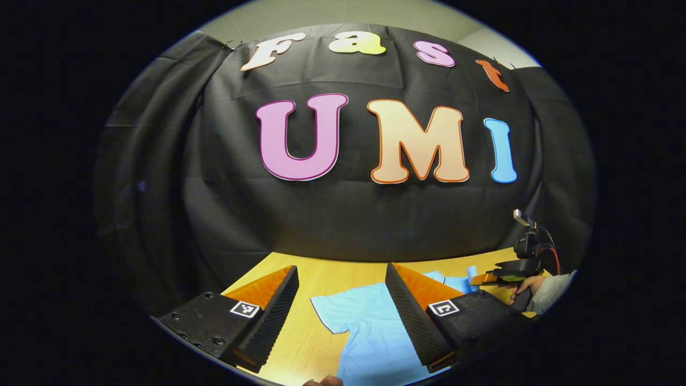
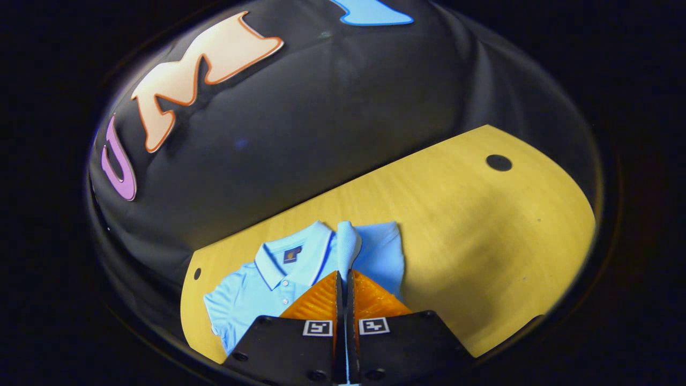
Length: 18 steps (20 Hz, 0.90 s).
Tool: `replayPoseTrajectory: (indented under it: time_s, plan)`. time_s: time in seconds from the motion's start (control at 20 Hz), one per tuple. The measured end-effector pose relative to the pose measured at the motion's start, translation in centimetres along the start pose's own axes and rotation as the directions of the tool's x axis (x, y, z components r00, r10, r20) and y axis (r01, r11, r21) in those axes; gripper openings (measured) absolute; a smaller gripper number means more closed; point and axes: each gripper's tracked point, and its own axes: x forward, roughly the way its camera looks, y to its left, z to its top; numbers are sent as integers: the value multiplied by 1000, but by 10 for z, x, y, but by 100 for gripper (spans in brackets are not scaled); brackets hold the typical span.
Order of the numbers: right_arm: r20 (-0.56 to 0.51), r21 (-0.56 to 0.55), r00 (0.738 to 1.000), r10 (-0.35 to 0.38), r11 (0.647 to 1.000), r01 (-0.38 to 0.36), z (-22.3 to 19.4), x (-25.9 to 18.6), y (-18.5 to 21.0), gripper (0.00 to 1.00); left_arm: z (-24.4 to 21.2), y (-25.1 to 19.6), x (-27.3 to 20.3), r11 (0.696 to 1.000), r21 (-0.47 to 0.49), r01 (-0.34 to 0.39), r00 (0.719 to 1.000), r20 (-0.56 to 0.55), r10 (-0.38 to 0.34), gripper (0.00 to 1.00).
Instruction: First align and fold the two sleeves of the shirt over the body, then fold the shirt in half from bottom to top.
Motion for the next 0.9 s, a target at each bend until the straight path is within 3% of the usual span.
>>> replayPoseTrajectory:
  time_s: [0.15, 0.4, 0.5, 0.65, 0.75, 0.8, 0.9]
  plan:
    - [-59, -2, 998, 37, 999, -37, -28, 12, 22, 4, -12, 11, -2, 1000, -7, -22, 1000, -19, 22, 98]
    - [-109, -31, 994, 31, 999, -34, -59, 26, 34, 4, -43, 34, 9, 996, -50, -69, 995, -78, 65, 99]
    - [-135, -12, 988, 78, 997, -80, -66, 22, 45, 8, -57, 41, 17, 995, -54, -86, 991, -106, 80, 98]
    - [-42, -82, 986, 161, 983, -164, -44, 7, 64, 99, -72, 44, 36, 993, -72, -89, 989, -125, 80, 98]
    - [-25, -125, 983, 183, 975, -184, -40, -15, 67, 90, -88, 42, 54, 993, -82, -87, 986, -148, 74, 98]
    - [-17, -138, 982, 187, 973, -187, -38, -27, 67, 97, -98, 39, 63, 993, -90, -79, 984, -167, 64, 98]
    - [31, -171, 977, 210, 964, -202, -30, -48, 64, 97, -118, 32, 84, 990, -125, -63, 977, -208, 36, 98]
